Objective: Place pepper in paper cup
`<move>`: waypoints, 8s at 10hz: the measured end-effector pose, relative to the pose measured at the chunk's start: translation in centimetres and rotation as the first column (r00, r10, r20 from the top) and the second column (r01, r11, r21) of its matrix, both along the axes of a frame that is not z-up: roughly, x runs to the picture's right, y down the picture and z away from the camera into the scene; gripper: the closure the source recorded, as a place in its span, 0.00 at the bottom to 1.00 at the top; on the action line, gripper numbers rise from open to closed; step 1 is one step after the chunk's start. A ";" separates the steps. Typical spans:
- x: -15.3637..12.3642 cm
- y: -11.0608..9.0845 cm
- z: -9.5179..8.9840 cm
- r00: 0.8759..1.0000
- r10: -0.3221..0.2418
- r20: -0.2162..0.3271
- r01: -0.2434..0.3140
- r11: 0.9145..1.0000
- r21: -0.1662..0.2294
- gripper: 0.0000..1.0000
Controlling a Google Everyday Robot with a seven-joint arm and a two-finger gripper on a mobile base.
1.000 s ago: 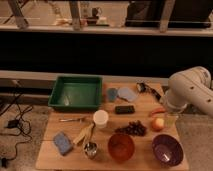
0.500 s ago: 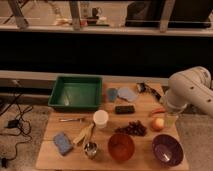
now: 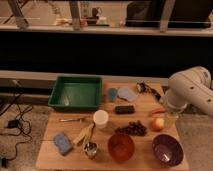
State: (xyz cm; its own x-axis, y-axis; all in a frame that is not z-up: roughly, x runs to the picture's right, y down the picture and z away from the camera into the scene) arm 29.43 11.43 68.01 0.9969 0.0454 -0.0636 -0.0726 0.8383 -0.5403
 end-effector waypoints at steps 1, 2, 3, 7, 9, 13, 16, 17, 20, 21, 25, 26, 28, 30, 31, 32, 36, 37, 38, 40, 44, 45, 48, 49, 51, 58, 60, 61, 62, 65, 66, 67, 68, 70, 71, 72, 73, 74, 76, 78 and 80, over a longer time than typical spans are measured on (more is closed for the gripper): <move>0.0 0.0 0.0 1.000 0.000 0.000 0.000 1.000 0.000 0.20; 0.0 0.0 0.0 1.000 0.000 0.000 0.000 1.000 0.000 0.20; 0.0 0.0 0.0 1.000 0.000 0.000 0.000 1.000 0.000 0.20; 0.0 -0.7 0.5 1.000 0.019 0.017 -0.019 1.000 0.003 0.20; -0.5 -1.7 1.1 0.999 0.024 0.038 -0.024 1.000 0.008 0.20; -1.8 -2.7 2.6 0.997 0.026 0.069 -0.026 1.000 0.006 0.20; -2.3 -3.1 4.1 0.997 0.010 0.083 -0.012 1.000 0.025 0.20; -2.3 -3.4 4.7 0.996 0.007 0.085 -0.010 0.999 0.035 0.20; -2.3 -5.0 8.1 0.996 0.026 0.086 -0.030 0.998 0.049 0.20; -2.3 -5.1 9.1 0.996 0.036 0.086 -0.039 0.998 0.042 0.20; -1.6 -4.8 12.7 0.995 0.082 0.058 -0.083 0.997 0.011 0.20; -1.3 -4.8 13.2 0.995 0.091 0.049 -0.091 0.996 0.008 0.20; -0.3 -4.8 14.7 0.992 0.121 0.022 -0.121 0.993 -0.004 0.20; 0.7 -4.7 16.6 0.988 0.154 -0.013 -0.154 0.988 -0.025 0.20; 1.2 -4.6 17.0 0.986 0.162 -0.023 -0.163 0.986 -0.032 0.20; 1.4 -4.5 17.5 0.986 0.163 -0.030 -0.165 0.985 -0.043 0.20; 1.4 -4.5 17.5 0.987 0.160 -0.029 -0.161 0.986 -0.043 0.20; 1.2 -4.6 17.6 0.987 0.157 -0.027 -0.158 0.986 -0.044 0.20; 1.2 -4.6 17.5 0.987 0.158 -0.027 -0.159 0.986 -0.044 0.20; 1.4 -4.5 17.5 0.987 0.160 -0.029 -0.161 0.986 -0.044 0.20; 1.3 -4.5 17.5 0.987 0.159 -0.028 -0.160 0.986 -0.044 0.20; 1.4 -4.5 17.5 0.987 0.160 -0.028 -0.161 0.986 -0.044 0.20; 1.4 -4.5 17.9 0.986 0.166 -0.023 -0.167 0.984 -0.057 0.20; 1.3 -4.2 18.8 0.986 0.168 -0.015 -0.169 0.983 -0.075 0.20; 1.1 -3.5 20.7 0.984 0.176 -0.001 -0.175 0.979 -0.106 0.20; 4.6 -3.1 22.4 0.976 0.191 0.100 -0.175 0.974 -0.147 0.20; 5.7 -2.9 22.7 0.970 0.190 0.152 -0.167 0.974 -0.153 0.20; 6.1 -2.8 22.9 0.968 0.189 0.167 -0.163 0.974 -0.157 0.20; 6.4 -2.7 23.0 0.966 0.187 0.181 -0.159 0.974 -0.160 0.20; 7.2 -2.1 23.0 0.960 0.179 0.216 -0.147 0.977 -0.156 0.20; 7.3 -2.2 22.9 0.958 0.177 0.224 -0.147 0.979 -0.144 0.20; 7.5 -2.0 22.7 0.956 0.175 0.237 -0.148 0.981 -0.128 0.20; 7.6 -2.0 22.4 0.953 0.172 0.250 -0.148 0.983 -0.112 0.20; 8.0 -1.8 21.9 0.951 0.174 0.256 -0.152 0.983 -0.102 0.20; 7.8 -1.6 21.7 0.950 0.179 0.256 -0.156 0.982 -0.107 0.20; 7.7 -1.2 21.3 0.948 0.185 0.258 -0.161 0.980 -0.114 0.20; 7.8 -0.8 21.0 0.947 0.190 0.258 -0.164 0.979 -0.119 0.20; 7.6 -0.7 20.9 0.947 0.191 0.260 -0.164 0.979 -0.122 0.20; 7.0 -0.7 20.9 0.944 0.193 0.267 -0.162 0.978 -0.132 0.20; 7.2 -0.5 20.8 0.944 0.195 0.266 -0.164 0.977 -0.136 0.20; 7.2 -0.5 20.7 0.944 0.195 0.266 -0.163 0.977 -0.137 0.20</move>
State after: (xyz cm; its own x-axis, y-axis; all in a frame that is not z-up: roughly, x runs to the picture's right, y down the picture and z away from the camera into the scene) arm 36.58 10.94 88.76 0.9519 0.2335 0.1984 -0.0507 0.7586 -0.6496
